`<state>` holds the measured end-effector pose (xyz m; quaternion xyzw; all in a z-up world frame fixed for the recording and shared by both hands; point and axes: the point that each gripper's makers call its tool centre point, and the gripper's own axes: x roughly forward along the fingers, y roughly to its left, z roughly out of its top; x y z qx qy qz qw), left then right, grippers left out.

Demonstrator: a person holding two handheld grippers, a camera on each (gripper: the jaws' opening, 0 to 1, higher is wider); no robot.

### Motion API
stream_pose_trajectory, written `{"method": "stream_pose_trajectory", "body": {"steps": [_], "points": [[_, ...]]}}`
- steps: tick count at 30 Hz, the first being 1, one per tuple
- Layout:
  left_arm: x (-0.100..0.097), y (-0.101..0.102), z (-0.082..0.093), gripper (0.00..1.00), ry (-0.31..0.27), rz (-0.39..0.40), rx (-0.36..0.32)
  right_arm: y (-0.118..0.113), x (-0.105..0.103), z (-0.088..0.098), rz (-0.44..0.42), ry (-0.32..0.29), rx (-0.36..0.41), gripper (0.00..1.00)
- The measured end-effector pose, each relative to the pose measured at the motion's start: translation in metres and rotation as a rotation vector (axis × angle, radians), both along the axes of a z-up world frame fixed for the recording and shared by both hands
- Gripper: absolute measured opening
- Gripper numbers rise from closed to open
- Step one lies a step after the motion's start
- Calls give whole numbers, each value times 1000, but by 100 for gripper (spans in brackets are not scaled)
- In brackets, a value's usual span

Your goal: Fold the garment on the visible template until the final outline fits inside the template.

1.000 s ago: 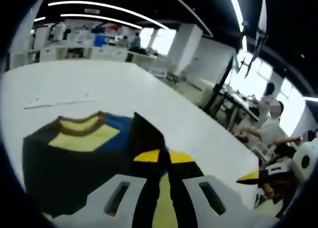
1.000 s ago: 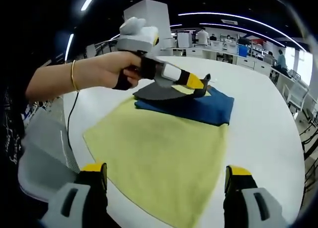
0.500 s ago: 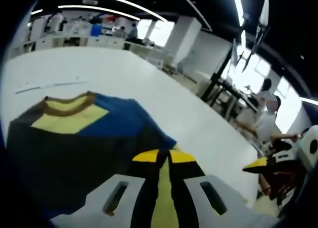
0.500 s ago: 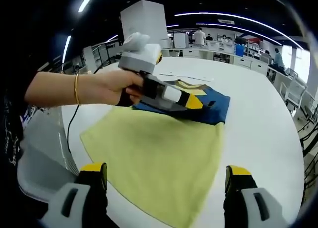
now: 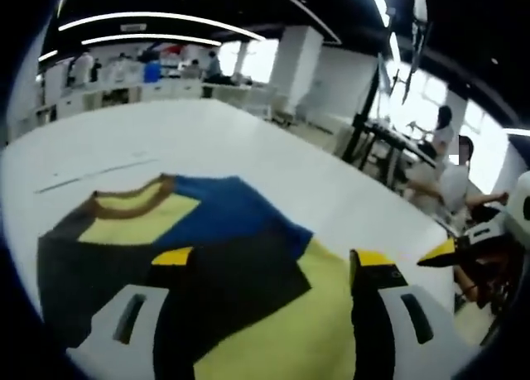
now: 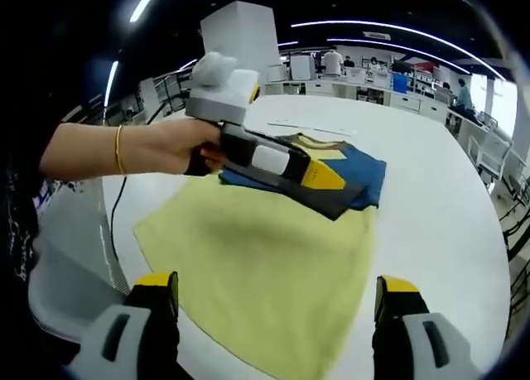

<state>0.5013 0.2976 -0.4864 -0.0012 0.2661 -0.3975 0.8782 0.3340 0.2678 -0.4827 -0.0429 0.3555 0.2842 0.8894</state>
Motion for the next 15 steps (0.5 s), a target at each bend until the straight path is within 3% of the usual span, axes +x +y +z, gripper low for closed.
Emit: {"method": "stream_pose_trajectory", "body": {"steps": [3,5,15], "points": [[4,11,2,94,-19,22,18,-2,3,0,-14,-3,3,100],[7,19,5,98,-21,38,14,-3,4,3,-15,-7,11,100],[2,54,19,99,-48,42,41,-12,6,5,-36,-3,4,100]]}}
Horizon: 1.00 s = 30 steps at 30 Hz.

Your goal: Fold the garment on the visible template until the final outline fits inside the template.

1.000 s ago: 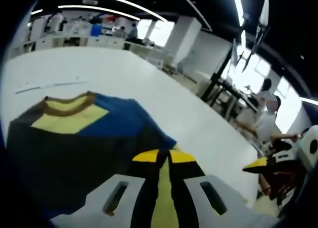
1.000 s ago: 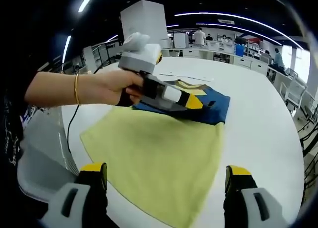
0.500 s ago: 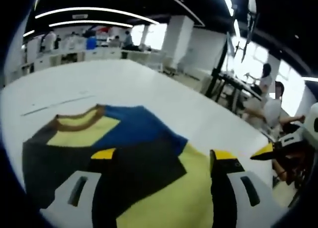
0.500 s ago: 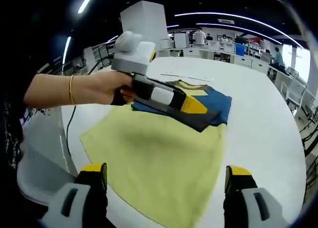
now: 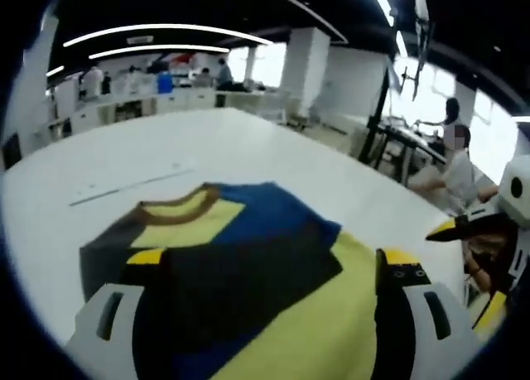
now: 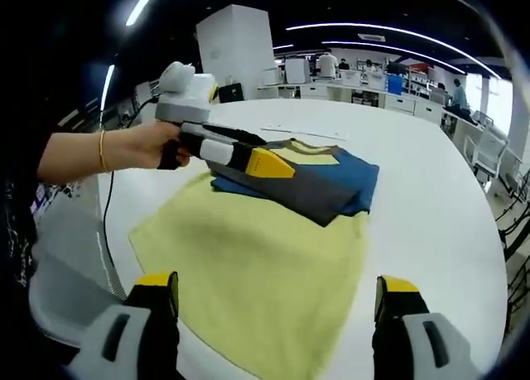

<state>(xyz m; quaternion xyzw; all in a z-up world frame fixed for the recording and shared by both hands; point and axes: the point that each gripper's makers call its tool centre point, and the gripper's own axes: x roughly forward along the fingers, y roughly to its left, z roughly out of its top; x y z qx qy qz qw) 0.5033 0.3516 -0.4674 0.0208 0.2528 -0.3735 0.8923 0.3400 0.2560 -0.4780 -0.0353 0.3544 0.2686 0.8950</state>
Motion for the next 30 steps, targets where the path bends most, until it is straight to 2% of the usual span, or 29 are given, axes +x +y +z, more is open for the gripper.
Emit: {"method": "stream_pose_trajectory", "body": {"steps": [3,7,10,18,23,30], "points": [[-6,14,2,99,-11,-11,26,-3,-1,-1,-8,8,-2,100],[-15,31,2,99,1,-11,40,-6,-2,-1,-18,17,2,100],[-20,40,5,99,8,-8,30,-6,-3,-2,-24,22,6,100],[-46,73,5,99,4,-20,68,-4,-7,-2,-9,39,10,99],[-60,87,6,99,7,-26,78,-5,-10,-4,-15,48,9,99],[-77,110,0,99,32,26,70,-6,-18,-13,-14,72,6,99]]}}
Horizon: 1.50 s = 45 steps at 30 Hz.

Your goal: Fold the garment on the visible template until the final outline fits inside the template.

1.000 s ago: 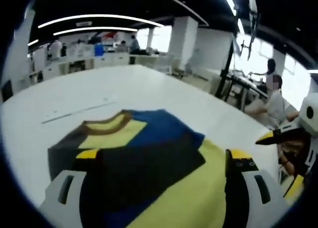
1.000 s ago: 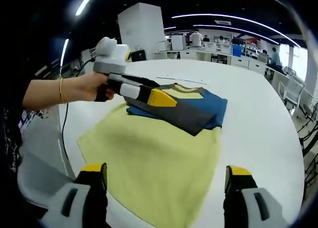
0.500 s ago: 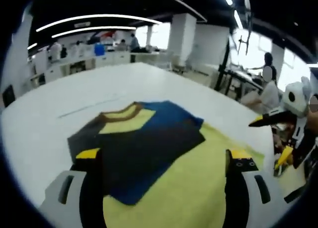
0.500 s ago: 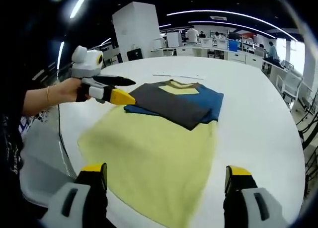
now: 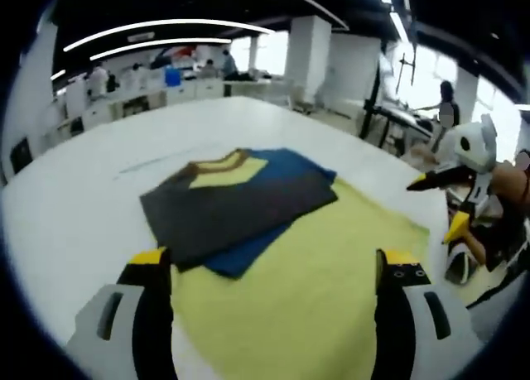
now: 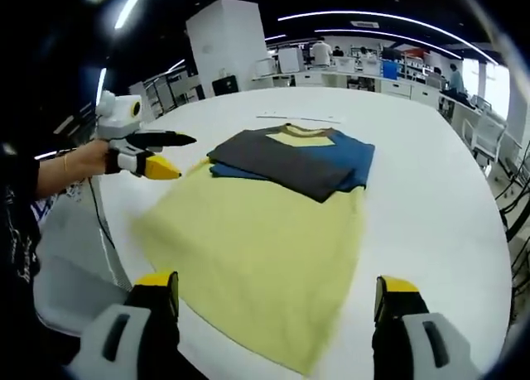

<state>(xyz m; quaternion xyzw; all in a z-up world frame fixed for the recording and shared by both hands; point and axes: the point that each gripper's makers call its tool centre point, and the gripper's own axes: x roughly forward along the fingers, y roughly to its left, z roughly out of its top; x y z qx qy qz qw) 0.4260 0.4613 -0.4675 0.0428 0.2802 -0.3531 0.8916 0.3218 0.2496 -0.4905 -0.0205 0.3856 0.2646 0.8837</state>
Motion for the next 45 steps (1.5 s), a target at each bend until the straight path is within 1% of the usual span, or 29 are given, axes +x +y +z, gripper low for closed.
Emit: {"method": "stream_pose_trajectory", "body": {"steps": [2,4,6,10,16,17,20,23,27,29,30,31,32,35,37,38,40,42,43,45], "points": [[-8,6,-2,99,5,3,11,-1,-3,-2,4,10,-4,99],[-14,14,-2,99,-3,15,25,-2,-5,-4,7,16,-9,99],[-21,20,-3,99,0,23,24,-3,-7,-7,4,22,-10,99],[-35,32,-7,99,24,37,13,-4,-12,-14,8,40,-17,98],[-58,47,-17,97,61,29,44,-4,-17,-17,13,50,-20,97],[-61,51,-20,97,69,28,57,-4,-19,-18,12,50,-21,97],[-67,61,-21,96,78,45,65,-4,-22,-20,14,54,-21,95],[-76,67,-26,92,106,55,66,-5,-27,-24,15,63,-24,93],[-87,72,-29,89,120,65,70,-5,-31,-26,6,68,-19,90],[-92,77,-32,85,132,84,79,-6,-33,-27,3,70,-20,88],[-94,82,-35,83,139,104,104,-7,-35,-28,5,73,-25,87],[-96,84,-38,81,139,100,119,-7,-36,-29,7,78,-29,86],[-100,86,-42,80,154,101,133,-8,-38,-30,8,84,-30,85],[-107,87,-47,77,183,110,128,-8,-39,-32,4,89,-30,80],[-114,89,-51,72,219,133,118,-12,-40,-32,-10,94,-39,72],[-121,84,-54,72,250,116,92,-15,-41,-34,-18,105,-58,66],[-124,84,-58,71,261,127,86,-19,-42,-35,-22,108,-81,60],[-127,82,-59,68,262,121,92,-21,-41,-36,-36,108,-83,60],[-129,82,-60,66,265,121,98,-22,-41,-36,-43,110,-82,59],[-131,82,-60,61,267,123,101,-25,-42,-37,-51,111,-83,54]]}}
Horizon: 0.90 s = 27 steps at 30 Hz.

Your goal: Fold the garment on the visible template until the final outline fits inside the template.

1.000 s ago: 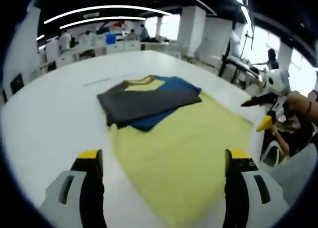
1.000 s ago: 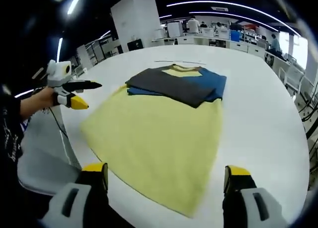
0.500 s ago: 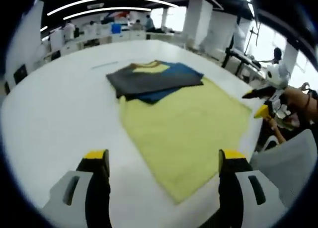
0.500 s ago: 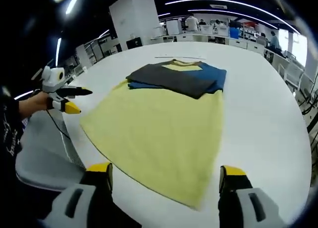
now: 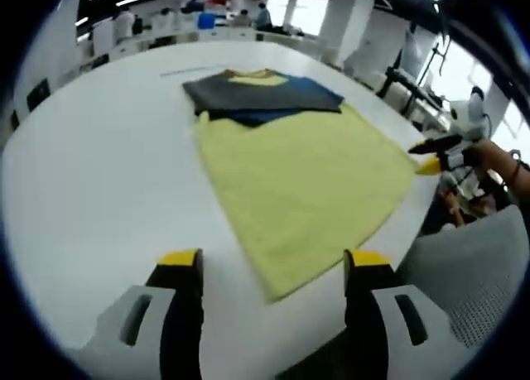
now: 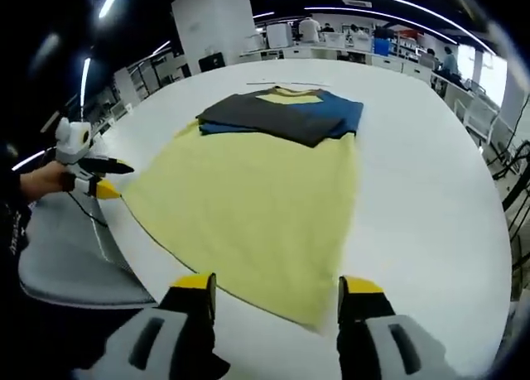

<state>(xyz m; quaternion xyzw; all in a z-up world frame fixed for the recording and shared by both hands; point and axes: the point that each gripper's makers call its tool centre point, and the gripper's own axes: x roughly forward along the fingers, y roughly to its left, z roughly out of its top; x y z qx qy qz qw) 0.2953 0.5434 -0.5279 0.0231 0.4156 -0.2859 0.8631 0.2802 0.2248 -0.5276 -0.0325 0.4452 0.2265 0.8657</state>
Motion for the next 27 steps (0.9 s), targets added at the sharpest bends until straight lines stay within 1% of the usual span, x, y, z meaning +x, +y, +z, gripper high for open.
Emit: {"method": "stream_pose_trajectory", "body": {"steps": [3,5,7,10,14,15,16,18,21,25,27], "points": [[-1,1,-1,52,7,15,-5,-4,-4,-4,-13,25,-8,48],[-2,4,-2,46,15,36,1,-6,-5,-5,-23,29,-11,44],[-6,5,-4,40,42,68,-6,-7,-6,-5,-40,32,-5,40],[-8,5,-4,33,44,78,-11,-11,-6,-7,-73,41,-4,33],[-10,7,-6,27,62,103,-9,-16,-6,-10,-81,45,-24,27],[-11,8,-6,25,72,109,-7,-17,-6,-10,-88,43,-21,26],[-11,8,-6,22,71,112,-5,-17,-5,-10,-94,41,-18,24],[-11,12,-6,16,73,131,17,-19,-4,-10,-112,36,-12,22],[-10,12,-6,15,74,142,8,-21,-3,-11,-124,31,-8,19],[-16,11,-10,10,105,150,14,-25,-2,-13,-134,27,-15,12],[-18,9,-11,10,110,151,14,-26,-1,-13,-140,23,-16,10]]}}
